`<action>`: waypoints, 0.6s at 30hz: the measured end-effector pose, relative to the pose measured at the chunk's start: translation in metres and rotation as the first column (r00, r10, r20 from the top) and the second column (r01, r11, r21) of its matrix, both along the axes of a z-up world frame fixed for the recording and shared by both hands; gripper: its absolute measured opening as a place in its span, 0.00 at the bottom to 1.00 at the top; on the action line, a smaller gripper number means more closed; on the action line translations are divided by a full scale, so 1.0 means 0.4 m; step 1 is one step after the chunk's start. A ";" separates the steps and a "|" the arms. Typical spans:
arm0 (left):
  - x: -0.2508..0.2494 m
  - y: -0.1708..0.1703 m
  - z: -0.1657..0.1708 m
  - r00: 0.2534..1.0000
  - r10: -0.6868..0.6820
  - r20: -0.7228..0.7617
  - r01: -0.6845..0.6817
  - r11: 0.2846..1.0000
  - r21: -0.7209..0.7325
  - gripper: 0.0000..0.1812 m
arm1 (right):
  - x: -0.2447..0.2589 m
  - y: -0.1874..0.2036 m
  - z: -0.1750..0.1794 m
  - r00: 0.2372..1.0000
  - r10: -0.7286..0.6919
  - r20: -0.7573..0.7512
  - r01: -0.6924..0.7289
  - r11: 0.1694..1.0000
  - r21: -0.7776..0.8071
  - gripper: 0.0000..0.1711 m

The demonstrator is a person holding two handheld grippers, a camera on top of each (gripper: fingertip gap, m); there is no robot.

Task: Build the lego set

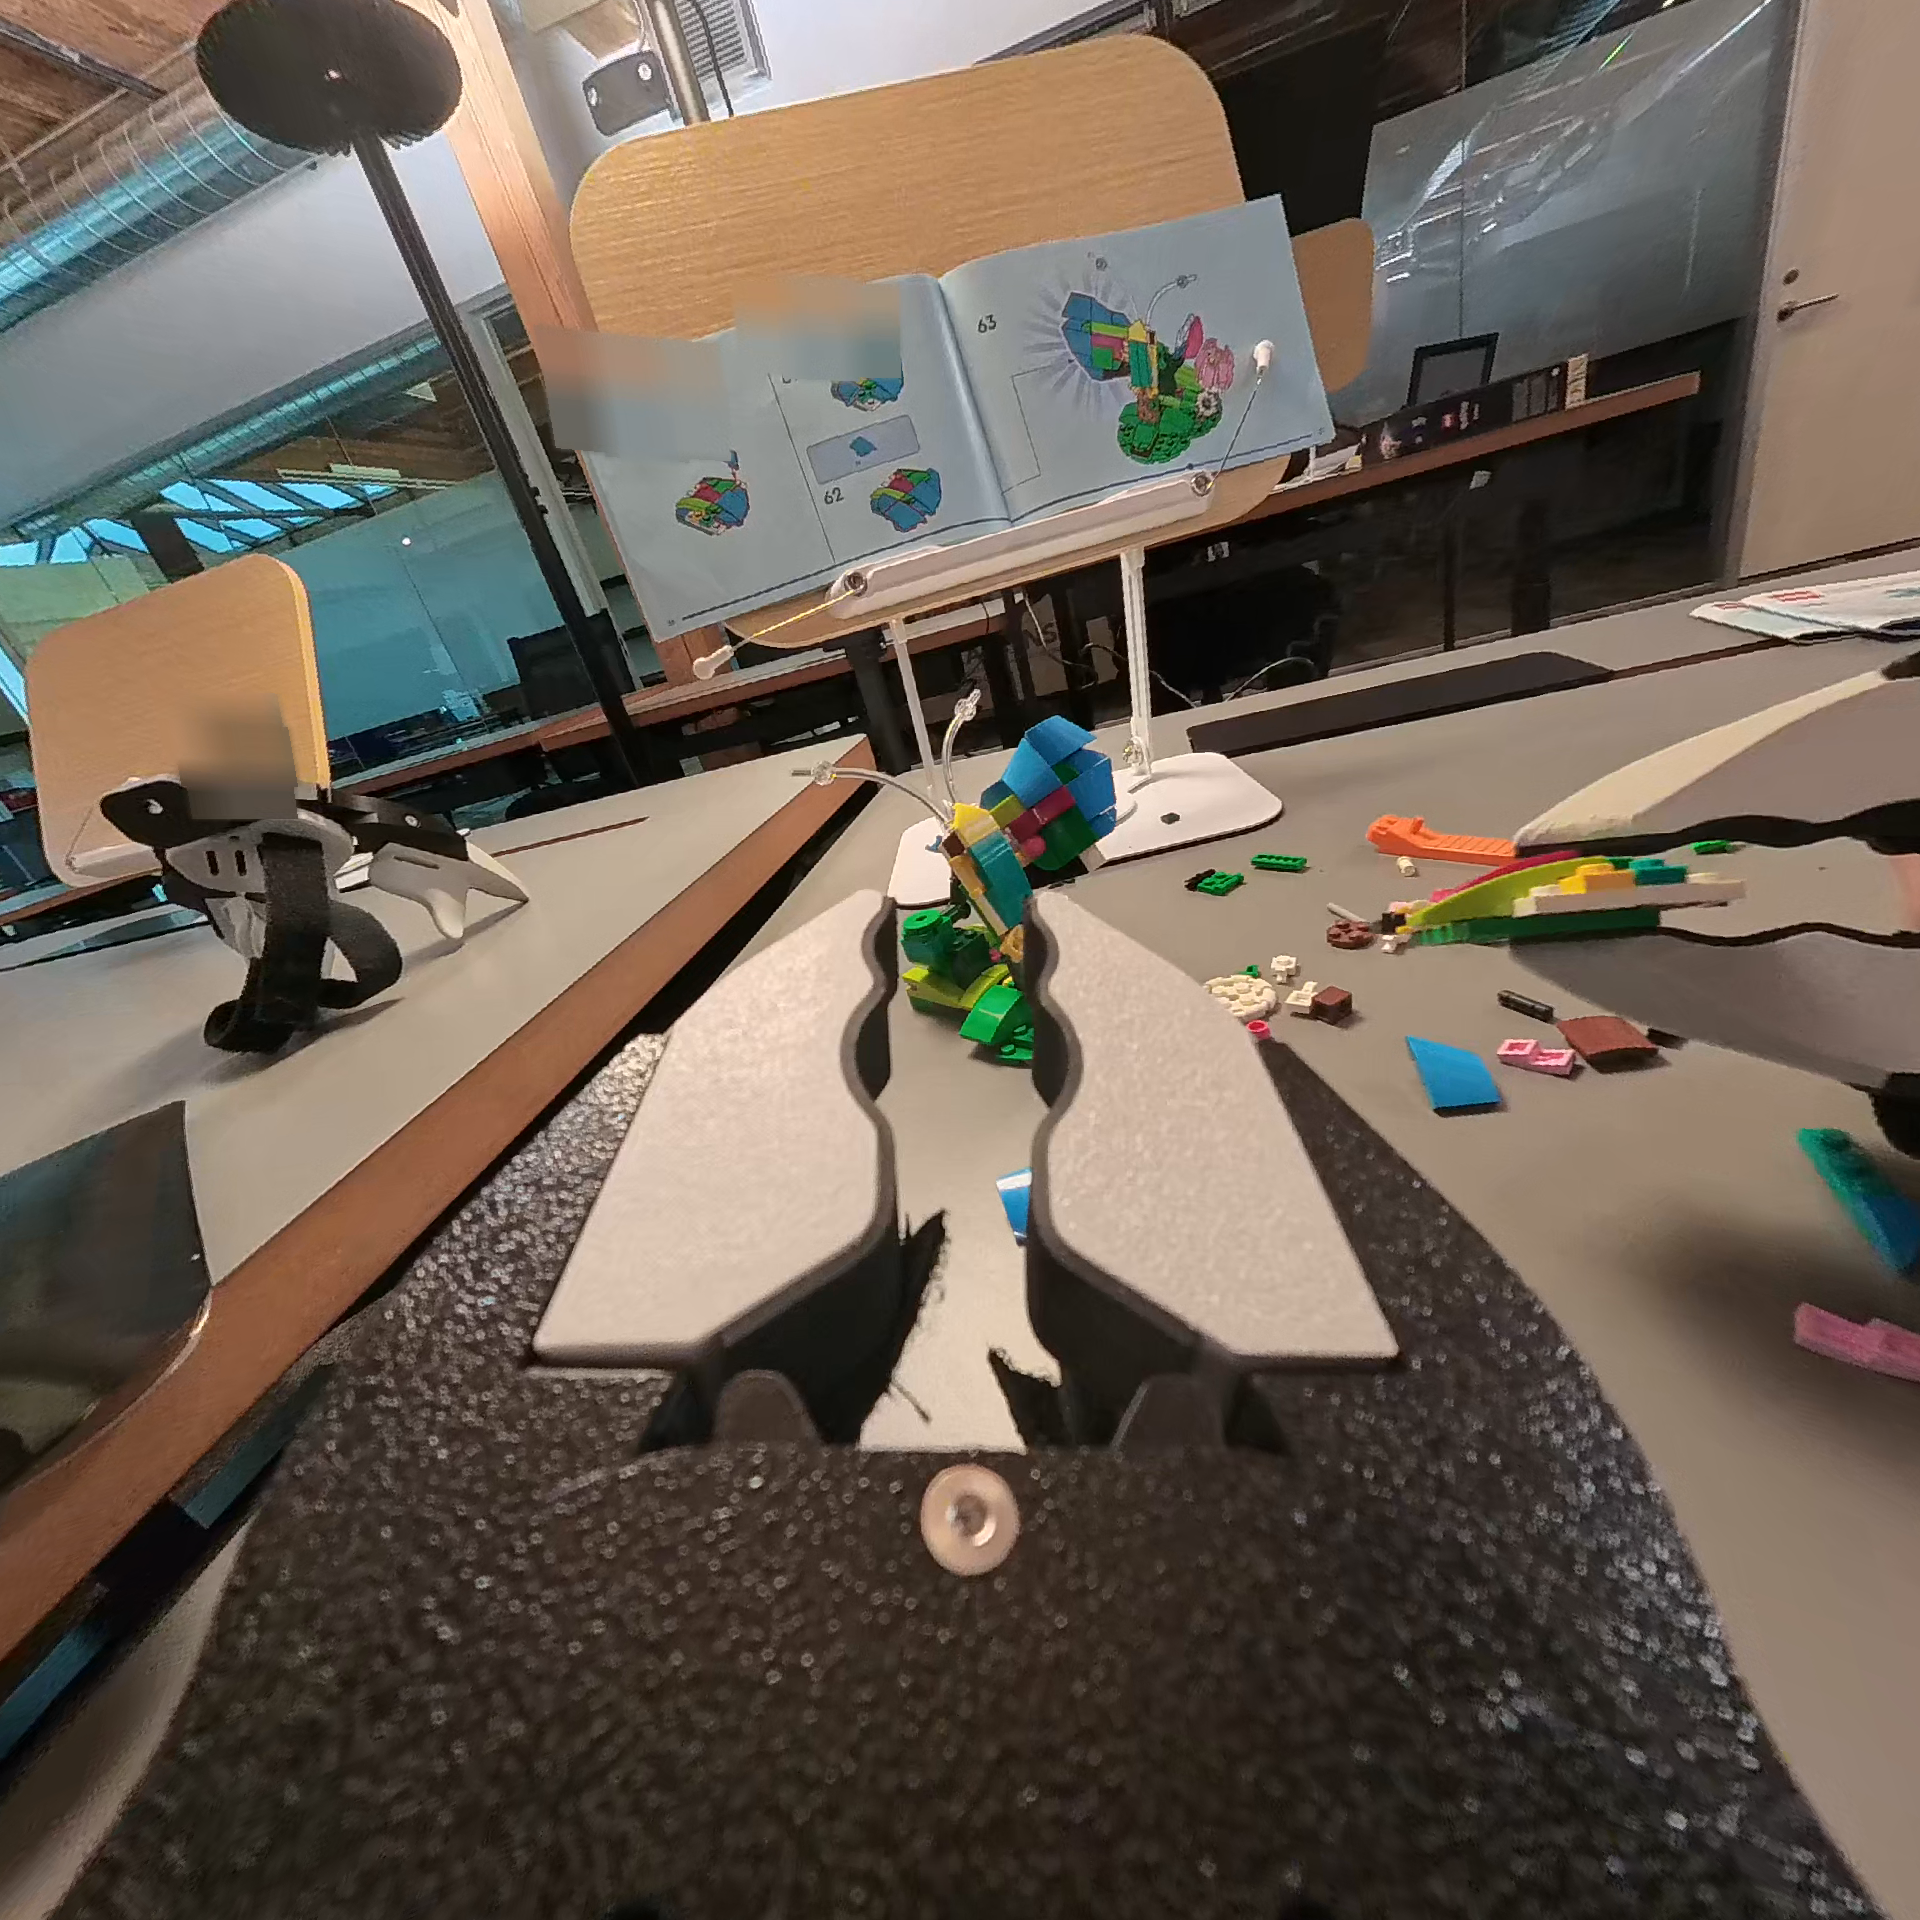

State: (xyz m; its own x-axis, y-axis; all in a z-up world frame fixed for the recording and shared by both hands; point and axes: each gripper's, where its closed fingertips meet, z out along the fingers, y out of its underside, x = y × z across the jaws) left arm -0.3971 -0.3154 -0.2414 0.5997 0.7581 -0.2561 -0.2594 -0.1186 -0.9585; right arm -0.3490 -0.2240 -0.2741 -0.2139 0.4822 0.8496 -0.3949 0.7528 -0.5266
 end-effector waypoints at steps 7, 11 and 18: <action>0.001 0.002 0.000 1.000 0.000 -0.005 0.000 1.000 -0.007 0.12 | 0.001 -0.002 -0.001 1.000 0.004 0.002 -0.004 1.000 0.004 0.09; 0.001 0.002 0.000 1.000 -0.001 -0.005 0.001 1.000 -0.007 0.12 | 0.002 -0.002 -0.002 1.000 0.005 0.001 -0.005 1.000 0.006 0.09; 0.001 0.003 -0.001 1.000 -0.001 -0.004 0.001 1.000 -0.010 0.12 | -0.008 0.014 0.002 0.994 -0.079 -0.079 0.086 0.991 0.100 0.09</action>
